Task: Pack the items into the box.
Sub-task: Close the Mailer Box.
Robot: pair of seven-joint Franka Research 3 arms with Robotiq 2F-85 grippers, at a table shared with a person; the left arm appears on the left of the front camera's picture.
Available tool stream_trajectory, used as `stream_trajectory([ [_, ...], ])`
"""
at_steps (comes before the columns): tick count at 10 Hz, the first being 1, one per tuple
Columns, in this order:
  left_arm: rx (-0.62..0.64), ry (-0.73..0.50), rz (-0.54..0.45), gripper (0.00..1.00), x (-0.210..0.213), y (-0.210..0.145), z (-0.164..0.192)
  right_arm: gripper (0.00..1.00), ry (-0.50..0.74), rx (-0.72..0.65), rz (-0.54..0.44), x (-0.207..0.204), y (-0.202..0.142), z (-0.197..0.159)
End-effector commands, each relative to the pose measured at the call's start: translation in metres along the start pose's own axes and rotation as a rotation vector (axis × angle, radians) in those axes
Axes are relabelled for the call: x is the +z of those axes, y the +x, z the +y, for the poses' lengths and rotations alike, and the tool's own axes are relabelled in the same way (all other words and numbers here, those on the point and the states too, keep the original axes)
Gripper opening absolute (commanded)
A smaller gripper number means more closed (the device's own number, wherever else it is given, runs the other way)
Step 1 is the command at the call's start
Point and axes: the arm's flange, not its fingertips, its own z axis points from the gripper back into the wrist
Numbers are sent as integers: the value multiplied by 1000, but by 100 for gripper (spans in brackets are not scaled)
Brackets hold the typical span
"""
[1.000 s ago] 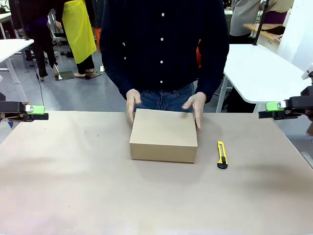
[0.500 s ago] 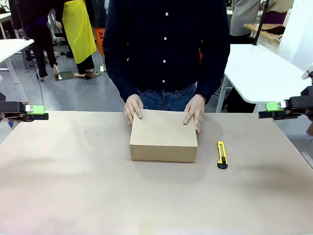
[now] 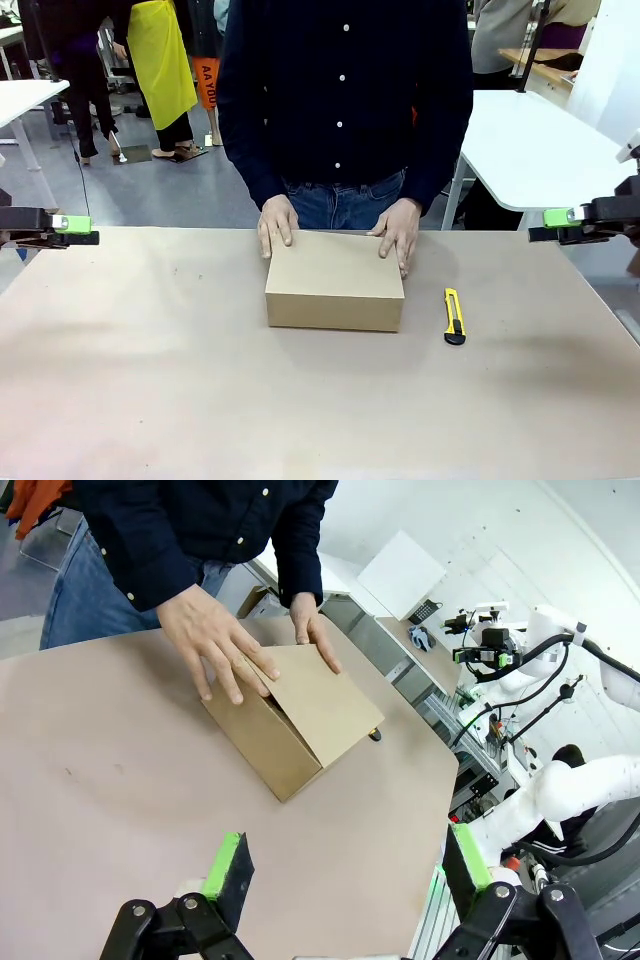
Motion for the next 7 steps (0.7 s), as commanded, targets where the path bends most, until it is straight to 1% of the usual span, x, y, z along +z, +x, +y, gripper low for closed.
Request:
stream_trajectory([
  [1,-19,-6,-5,100,2,0,-1,100,-5,-1,-18,-1,3,1],
  [7,-19,-6,-5,100,2,0,-1,100,-5,-1,-18,-1,3,1],
])
